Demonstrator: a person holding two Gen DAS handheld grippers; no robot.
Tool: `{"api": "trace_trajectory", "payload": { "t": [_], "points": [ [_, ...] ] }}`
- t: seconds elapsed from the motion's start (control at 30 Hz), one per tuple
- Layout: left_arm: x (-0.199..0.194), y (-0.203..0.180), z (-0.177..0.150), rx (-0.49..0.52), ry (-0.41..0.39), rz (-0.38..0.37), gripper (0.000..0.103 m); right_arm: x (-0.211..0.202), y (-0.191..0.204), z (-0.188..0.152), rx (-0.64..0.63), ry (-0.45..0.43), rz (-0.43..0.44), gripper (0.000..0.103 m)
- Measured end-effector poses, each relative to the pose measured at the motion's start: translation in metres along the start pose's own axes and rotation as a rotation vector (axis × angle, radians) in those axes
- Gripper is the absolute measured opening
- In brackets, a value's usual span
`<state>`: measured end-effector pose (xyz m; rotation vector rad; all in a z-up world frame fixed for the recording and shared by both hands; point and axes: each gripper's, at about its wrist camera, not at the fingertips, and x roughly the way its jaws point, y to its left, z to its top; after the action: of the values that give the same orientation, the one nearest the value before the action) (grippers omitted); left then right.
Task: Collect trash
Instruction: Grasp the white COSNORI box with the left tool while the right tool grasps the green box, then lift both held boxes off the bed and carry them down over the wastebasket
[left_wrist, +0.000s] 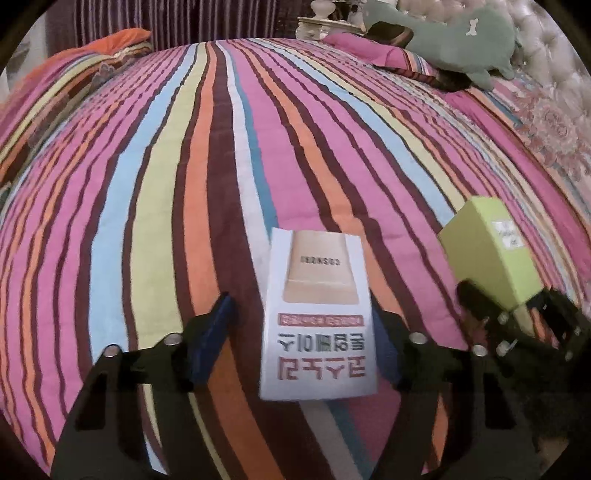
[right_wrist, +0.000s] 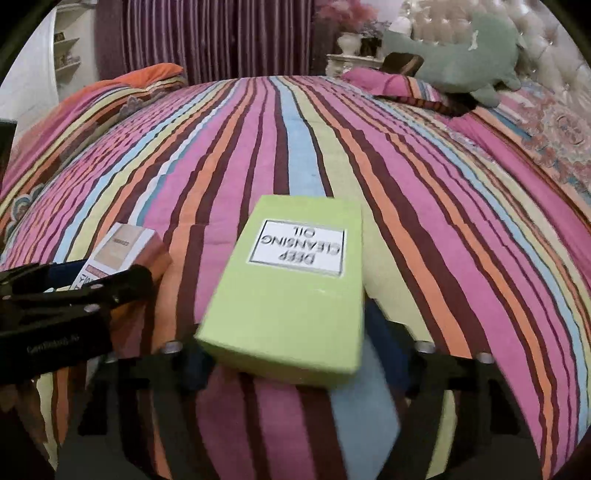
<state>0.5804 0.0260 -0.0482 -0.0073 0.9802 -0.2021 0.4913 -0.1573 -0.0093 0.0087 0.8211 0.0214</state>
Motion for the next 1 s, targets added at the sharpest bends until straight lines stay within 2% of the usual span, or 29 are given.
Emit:
{"api": "trace_trajectory", "payload": {
  "t": [0.07,0.1,0.27,0.47,0.67,1.0],
  "points": [
    [-0.002,-0.001,-0.003,0.019,-0.006,0.027,0.048,0.001,-0.012,-0.001,0.014,0.003,0.038,0.056],
    [-0.003,0.000,-0.004,0.021,-0.013,0.041,0.048,0.002,-0.014,-0.001,0.014,0.003,0.041,0.056],
    [-0.014,0.005,-0.018,-0.028,-0.042,0.027,0.048,-0.010,-0.029,-0.017,0.029,-0.001,0.100,0.056],
    [-0.040,-0.002,-0.043,-0.058,-0.047,-0.006,0.048,-0.033,-0.023,-0.035,0.063,-0.002,0.138,0.056],
    [-0.077,-0.014,-0.082,-0.076,-0.054,-0.029,0.048,-0.071,-0.025,-0.057,0.116,-0.008,0.193,0.056],
    [-0.129,-0.030,-0.159,-0.111,-0.061,-0.046,0.048,-0.122,-0.028,-0.096,0.133,-0.023,0.234,0.056]
  ]
}}
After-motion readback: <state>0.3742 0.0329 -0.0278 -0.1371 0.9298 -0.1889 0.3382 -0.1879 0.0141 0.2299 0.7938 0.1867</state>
